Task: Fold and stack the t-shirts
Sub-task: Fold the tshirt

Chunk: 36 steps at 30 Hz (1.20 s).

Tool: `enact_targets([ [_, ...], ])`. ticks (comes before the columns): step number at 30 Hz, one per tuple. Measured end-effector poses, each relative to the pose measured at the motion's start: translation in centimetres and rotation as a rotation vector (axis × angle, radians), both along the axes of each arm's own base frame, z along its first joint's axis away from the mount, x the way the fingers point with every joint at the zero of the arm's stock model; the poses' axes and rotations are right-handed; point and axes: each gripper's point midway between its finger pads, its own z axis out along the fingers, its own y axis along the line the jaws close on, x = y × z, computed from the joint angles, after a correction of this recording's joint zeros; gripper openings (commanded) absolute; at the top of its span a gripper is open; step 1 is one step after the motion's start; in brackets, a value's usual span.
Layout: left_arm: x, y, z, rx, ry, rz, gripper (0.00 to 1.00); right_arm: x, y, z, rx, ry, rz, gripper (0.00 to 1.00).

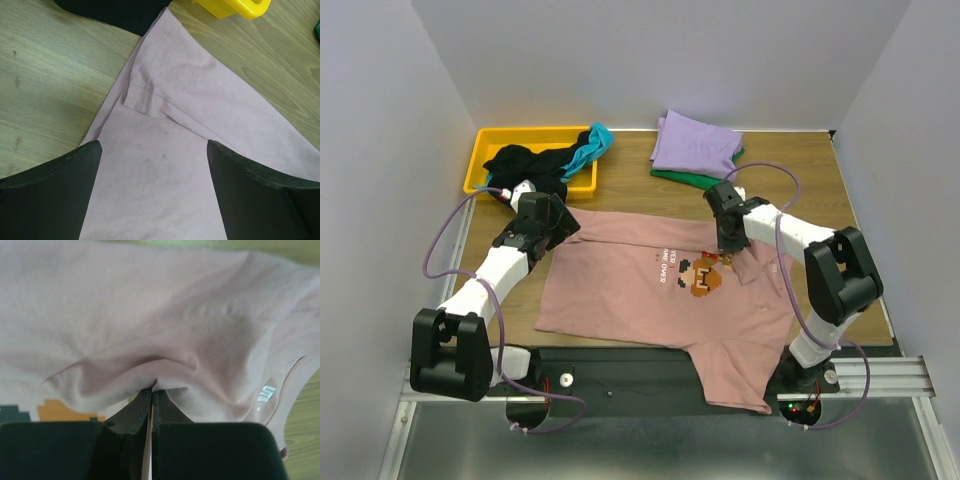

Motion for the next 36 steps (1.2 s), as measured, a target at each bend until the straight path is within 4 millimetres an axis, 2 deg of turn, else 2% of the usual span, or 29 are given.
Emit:
enact_targets([
  [3,0.0,0.0,-0.1,0.001,0.004,0.0,0.98,1.2,-0.9,-0.1,-0.071,-0.005,0.016,0.17],
  [4,0.0,0.0,-0.3,0.001,0.007,0.0,0.98,1.8,-1.3,0.1,-0.101,-0.015,0.018,0.29],
  [5,0.0,0.0,-0.4,0.002,0.011,0.0,0.98,2.3,-1.5,0.3,-0.121,-0.025,0.02,0.34],
  [6,0.0,0.0,-0.6,0.003,0.018,-0.001,0.98,2.8,-1.7,0.5,-0.143,-0.033,0.026,0.46],
  [7,0.0,-0.1,-0.7,0.001,0.02,-0.003,0.98,3.4,-1.8,0.7,-0.155,-0.045,0.021,0.5],
  [11,0.2,-0.8,-0.7,-0.02,0.016,-0.028,0.98,5.4,-2.4,2.1,-0.219,-0.093,0.018,0.54],
  [13,0.3,-1.5,-0.5,-0.029,0.006,-0.048,0.98,5.8,-2.9,2.6,-0.247,-0.113,0.001,0.56],
  [16,0.0,-3.6,-0.2,-0.046,-0.004,-0.104,0.99,5.7,-3.3,3.0,-0.253,-0.133,-0.035,0.58],
  [19,-0.8,-6.8,0.2,-0.06,-0.013,-0.191,0.99,4.1,-3.0,3.2,-0.168,-0.145,-0.075,0.58],
  [20,-1.1,-7.8,0.3,-0.065,-0.017,-0.218,0.98,2.9,-3.0,3.5,-0.133,-0.143,-0.085,0.58],
  [23,-2.2,-12.5,1.4,-0.104,-0.043,-0.347,0.98,-0.9,-2.4,4.6,0.028,-0.158,-0.113,0.57],
  [25,-2.6,-14.5,1.9,-0.129,-0.056,-0.401,0.98,-3.2,-2.3,5.1,0.111,-0.171,-0.132,0.56],
  [28,-3.1,-18.1,2.2,-0.165,-0.067,-0.491,0.98,-5.3,-2.1,3.9,0.167,-0.137,-0.146,0.54],
  [33,-3.4,-22.4,1.6,-0.191,-0.046,-0.592,0.98,-6.2,-1.6,0.5,0.159,-0.028,-0.147,0.5],
  [36,-3.7,-23.3,0.8,-0.191,-0.026,-0.615,0.98,-6.1,-1.6,-1.0,0.137,0.01,-0.151,0.49],
])
